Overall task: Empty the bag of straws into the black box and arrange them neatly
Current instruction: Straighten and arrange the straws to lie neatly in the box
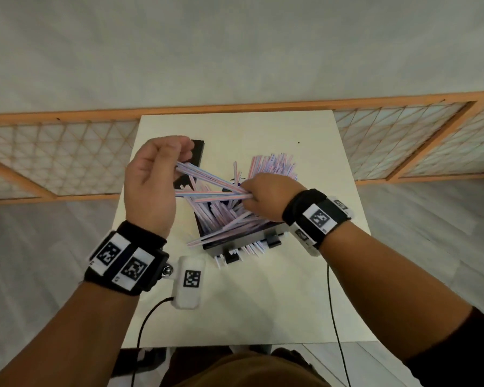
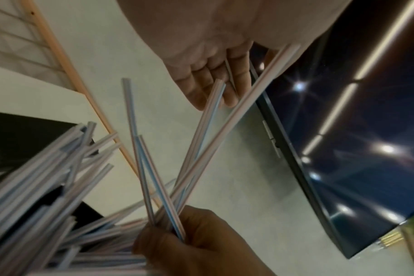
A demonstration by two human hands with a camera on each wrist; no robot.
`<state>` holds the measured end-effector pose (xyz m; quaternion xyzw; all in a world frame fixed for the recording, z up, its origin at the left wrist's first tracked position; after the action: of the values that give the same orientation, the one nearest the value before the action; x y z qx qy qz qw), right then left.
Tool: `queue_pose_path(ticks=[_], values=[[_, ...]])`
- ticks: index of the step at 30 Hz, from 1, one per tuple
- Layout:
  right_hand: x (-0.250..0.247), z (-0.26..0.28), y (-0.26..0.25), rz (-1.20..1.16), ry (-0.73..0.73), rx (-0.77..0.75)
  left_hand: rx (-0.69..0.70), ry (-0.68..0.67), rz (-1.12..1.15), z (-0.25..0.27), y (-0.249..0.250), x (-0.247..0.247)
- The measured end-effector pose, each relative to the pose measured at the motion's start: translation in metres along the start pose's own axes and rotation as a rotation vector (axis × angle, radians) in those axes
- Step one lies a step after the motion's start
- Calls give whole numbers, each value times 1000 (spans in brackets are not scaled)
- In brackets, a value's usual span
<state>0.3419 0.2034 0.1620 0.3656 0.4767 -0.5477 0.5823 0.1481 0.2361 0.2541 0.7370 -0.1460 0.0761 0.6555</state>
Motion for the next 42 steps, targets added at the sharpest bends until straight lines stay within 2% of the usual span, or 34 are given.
queue_pose_path(ticks=[5,10,13,17,20,24,27,30,32,34,37,39,42], values=[[41,-27,2,7,-76,119,-73,52,-146,-11,-49,-14],[60,-13,17,-131,20,224,-128,159,-196,-16,-85,-39],[61,-1,26,-72,82,277,-177,259,-199,-19,-99,-60],[49,8,30,0,190,308,-254,372,-243,-16,-116,-85],[38,12,31,10,251,334,-351,410,-279,-11,-132,-94],[34,12,27,19,334,297,-501,481,-248,1,-146,-98],[41,12,24,123,372,251,-588,520,-231,12,-145,-102],[52,12,23,164,315,208,-674,439,-174,21,-145,-98],[55,13,27,157,294,205,-695,300,-224,23,-145,-92],[53,13,30,147,310,193,-643,157,-292,24,-143,-85],[48,11,24,142,343,128,-564,121,-272,25,-139,-83],[46,6,17,151,360,91,-563,120,-252,24,-137,-79],[46,-6,2,132,332,15,-579,51,-351,19,-136,-68]])
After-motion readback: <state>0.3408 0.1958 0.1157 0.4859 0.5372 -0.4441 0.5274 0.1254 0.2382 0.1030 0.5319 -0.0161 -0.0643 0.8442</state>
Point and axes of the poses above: each hand's wrist, its own z-axis away from the middle knuckle, its own x-axis out of the palm, y = z × x, the point moved 9 cm from there along -z, towards the middle knuckle, and after that the axes turned 13 degrees about z, right-handed, at the moved point
